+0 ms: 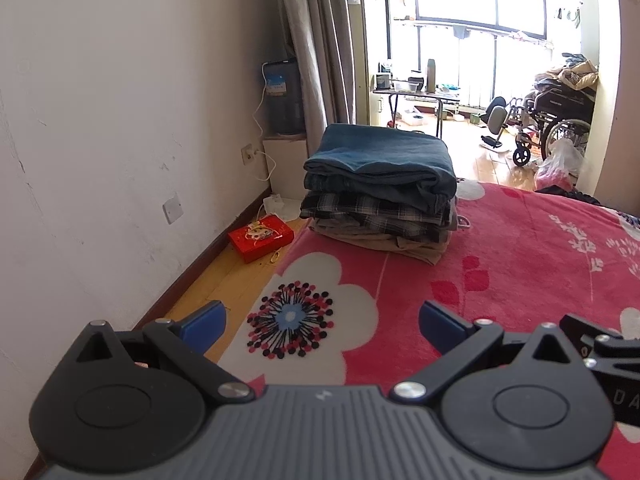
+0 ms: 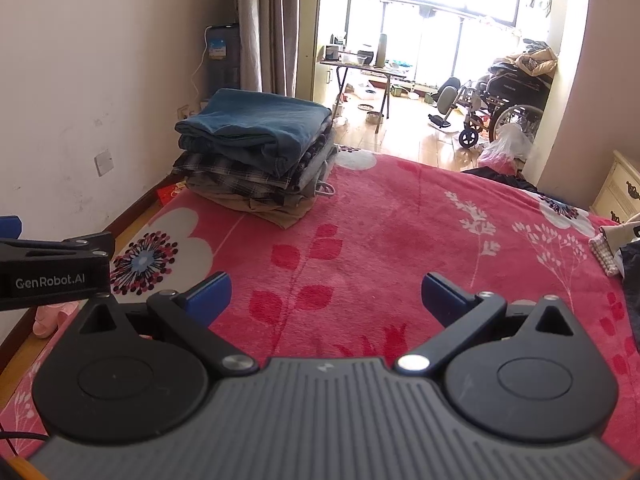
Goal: Fold clothes
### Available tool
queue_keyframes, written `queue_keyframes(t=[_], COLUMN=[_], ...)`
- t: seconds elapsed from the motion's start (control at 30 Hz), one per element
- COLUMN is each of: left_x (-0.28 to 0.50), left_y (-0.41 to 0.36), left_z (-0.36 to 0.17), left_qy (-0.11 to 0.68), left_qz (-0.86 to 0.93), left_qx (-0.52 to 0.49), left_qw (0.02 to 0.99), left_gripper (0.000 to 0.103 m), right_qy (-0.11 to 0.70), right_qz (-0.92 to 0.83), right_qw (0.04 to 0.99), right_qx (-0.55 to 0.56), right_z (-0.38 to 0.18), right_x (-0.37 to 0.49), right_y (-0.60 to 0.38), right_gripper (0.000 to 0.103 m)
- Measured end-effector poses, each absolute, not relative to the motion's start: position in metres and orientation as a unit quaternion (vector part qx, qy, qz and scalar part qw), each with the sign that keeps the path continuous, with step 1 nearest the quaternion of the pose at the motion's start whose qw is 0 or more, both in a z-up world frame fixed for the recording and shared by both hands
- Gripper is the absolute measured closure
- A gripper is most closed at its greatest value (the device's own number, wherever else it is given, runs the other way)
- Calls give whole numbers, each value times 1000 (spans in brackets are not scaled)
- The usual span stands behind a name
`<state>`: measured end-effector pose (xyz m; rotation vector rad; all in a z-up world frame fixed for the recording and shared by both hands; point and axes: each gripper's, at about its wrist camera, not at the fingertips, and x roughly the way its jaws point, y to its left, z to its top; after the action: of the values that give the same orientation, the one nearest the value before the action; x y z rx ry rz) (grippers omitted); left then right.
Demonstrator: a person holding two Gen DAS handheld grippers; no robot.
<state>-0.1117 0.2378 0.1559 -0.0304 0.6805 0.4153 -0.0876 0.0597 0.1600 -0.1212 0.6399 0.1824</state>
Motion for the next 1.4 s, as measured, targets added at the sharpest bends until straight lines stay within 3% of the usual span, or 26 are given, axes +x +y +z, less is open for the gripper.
queue_keyframes(t=[1.4], left_x=[-115], left_y=[241], left_z=[159], left_qy=[329], left_qz=[201], left_qx=[-16], left_qw=[922], left_gripper=[0], right_qy=[321], right_qz=[93], right_qw=[940], right_qx=[-64], right_z=[157], right_x=[-87], right_y=[66], right_gripper=[1])
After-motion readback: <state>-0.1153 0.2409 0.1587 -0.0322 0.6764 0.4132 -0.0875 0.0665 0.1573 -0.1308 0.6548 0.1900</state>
